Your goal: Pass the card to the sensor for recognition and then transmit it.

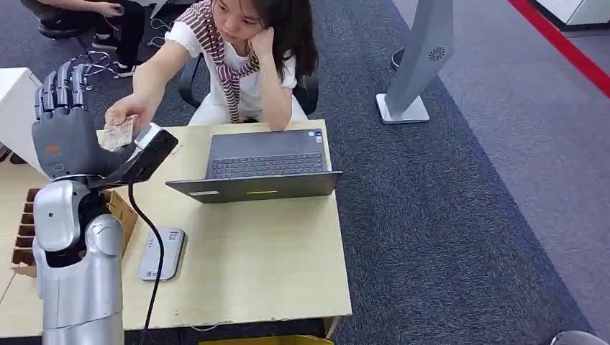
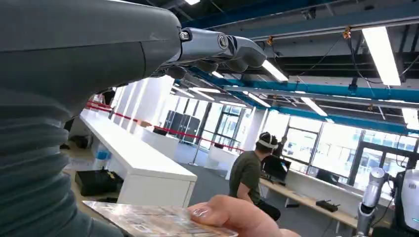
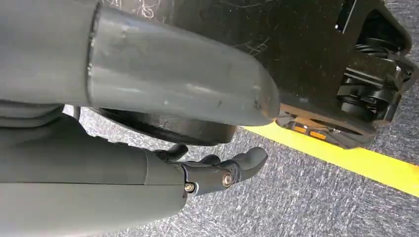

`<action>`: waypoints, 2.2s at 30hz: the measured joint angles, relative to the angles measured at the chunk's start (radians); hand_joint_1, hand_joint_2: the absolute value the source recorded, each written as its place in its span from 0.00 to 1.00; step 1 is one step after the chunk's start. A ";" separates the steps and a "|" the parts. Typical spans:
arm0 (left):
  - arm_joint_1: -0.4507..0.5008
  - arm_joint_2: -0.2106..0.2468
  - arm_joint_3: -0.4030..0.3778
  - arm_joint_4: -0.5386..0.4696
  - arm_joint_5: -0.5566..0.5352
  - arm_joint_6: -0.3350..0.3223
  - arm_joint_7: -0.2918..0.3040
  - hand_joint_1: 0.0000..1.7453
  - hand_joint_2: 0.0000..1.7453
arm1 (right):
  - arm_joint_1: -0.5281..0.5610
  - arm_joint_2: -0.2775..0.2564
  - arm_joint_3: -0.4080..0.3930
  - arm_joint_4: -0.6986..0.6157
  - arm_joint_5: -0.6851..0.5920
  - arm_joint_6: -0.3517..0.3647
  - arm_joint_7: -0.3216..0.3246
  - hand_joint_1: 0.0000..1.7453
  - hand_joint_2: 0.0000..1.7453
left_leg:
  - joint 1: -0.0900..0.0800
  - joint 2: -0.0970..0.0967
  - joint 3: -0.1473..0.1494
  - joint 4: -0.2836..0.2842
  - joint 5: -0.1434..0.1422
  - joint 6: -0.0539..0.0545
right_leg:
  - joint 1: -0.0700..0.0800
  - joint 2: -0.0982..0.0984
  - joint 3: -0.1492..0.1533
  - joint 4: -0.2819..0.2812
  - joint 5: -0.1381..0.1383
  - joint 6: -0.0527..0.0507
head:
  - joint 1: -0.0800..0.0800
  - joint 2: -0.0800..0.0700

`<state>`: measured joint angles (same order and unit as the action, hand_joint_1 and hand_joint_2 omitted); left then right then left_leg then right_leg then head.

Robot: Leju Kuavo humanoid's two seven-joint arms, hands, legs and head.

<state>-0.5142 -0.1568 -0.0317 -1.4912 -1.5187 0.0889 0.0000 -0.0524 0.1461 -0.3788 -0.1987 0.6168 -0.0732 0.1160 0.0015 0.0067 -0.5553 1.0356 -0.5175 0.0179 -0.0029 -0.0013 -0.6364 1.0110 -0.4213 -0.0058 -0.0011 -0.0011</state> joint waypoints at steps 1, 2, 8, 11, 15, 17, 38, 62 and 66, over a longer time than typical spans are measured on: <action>0.000 0.000 0.000 0.001 0.000 0.000 0.000 0.00 1.00 | 0.000 0.000 -0.001 0.000 0.000 0.000 0.000 0.00 0.00 | 0.000 0.000 0.000 0.000 0.000 0.000 | 0.000 0.000 0.000 0.000 0.000 0.000 | 0.000 0.000; 0.000 -0.001 0.000 0.001 0.000 0.000 0.000 0.13 1.00 | 0.000 0.000 -0.002 0.000 0.000 0.000 0.000 0.00 0.00 | 0.000 0.000 0.000 0.000 0.000 0.000 | 0.000 0.000 0.000 0.000 0.000 0.000 | 0.000 0.000; 0.000 -0.005 -0.002 0.005 0.000 -0.002 -0.003 1.00 1.00 | 0.000 0.002 -0.016 0.000 0.009 0.000 0.000 0.00 0.00 | 0.000 0.000 0.000 0.000 0.000 0.000 | 0.000 0.000 0.000 0.000 0.000 0.000 | 0.000 0.000; 0.000 -0.005 -0.002 0.011 0.000 -0.004 -0.003 1.00 1.00 | 0.000 0.002 -0.021 0.000 0.015 0.000 0.000 0.00 0.00 | 0.000 0.000 0.000 0.000 0.000 0.000 | 0.000 0.000 0.000 0.000 0.000 0.000 | 0.000 0.000; 0.000 -0.005 -0.002 0.016 0.001 -0.003 -0.004 1.00 1.00 | 0.000 0.002 -0.023 0.000 0.018 0.000 0.000 0.00 0.00 | 0.000 0.000 0.000 0.000 0.000 0.000 | 0.000 0.000 0.000 0.000 0.000 0.000 | 0.000 0.000; -0.001 -0.005 -0.002 0.016 0.001 -0.002 -0.006 1.00 1.00 | 0.000 0.002 -0.024 0.000 0.018 0.000 0.000 0.00 0.00 | 0.000 0.000 0.000 0.000 0.000 0.000 | 0.000 0.000 0.000 0.000 0.000 0.000 | 0.000 0.000; 0.084 -0.014 -0.003 -0.041 0.076 0.074 -0.089 1.00 1.00 | 0.001 0.008 -0.053 0.000 0.037 -0.006 0.000 0.00 0.00 | 0.000 0.001 -0.001 0.000 0.000 0.000 | 0.000 0.000 0.000 0.000 0.000 0.000 | 0.000 0.000; 0.341 0.027 -0.003 -0.114 0.081 0.101 -0.127 1.00 1.00 | 0.001 0.015 -0.148 -0.006 0.122 -0.010 -0.014 0.00 0.00 | 0.000 0.000 -0.001 -0.001 0.000 0.000 | 0.000 0.000 0.000 0.000 -0.001 0.001 | 0.000 0.000; 0.344 0.035 -0.003 -0.081 0.074 0.099 -0.123 1.00 1.00 | 0.001 0.016 -0.152 -0.007 0.123 -0.015 -0.010 0.00 0.00 | 0.000 0.000 -0.001 -0.001 0.000 0.000 | 0.000 0.000 0.000 0.000 -0.001 0.001 | 0.000 0.000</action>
<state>-0.1699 -0.1213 -0.0347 -1.5724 -1.4450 0.1881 -0.1232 -0.0515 0.1621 -0.5306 -0.2056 0.7397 -0.0885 0.1061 0.0016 0.0065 -0.5567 1.0351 -0.5178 0.0181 -0.0033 -0.0014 -0.6368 1.0110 -0.4223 -0.0052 -0.0011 -0.0015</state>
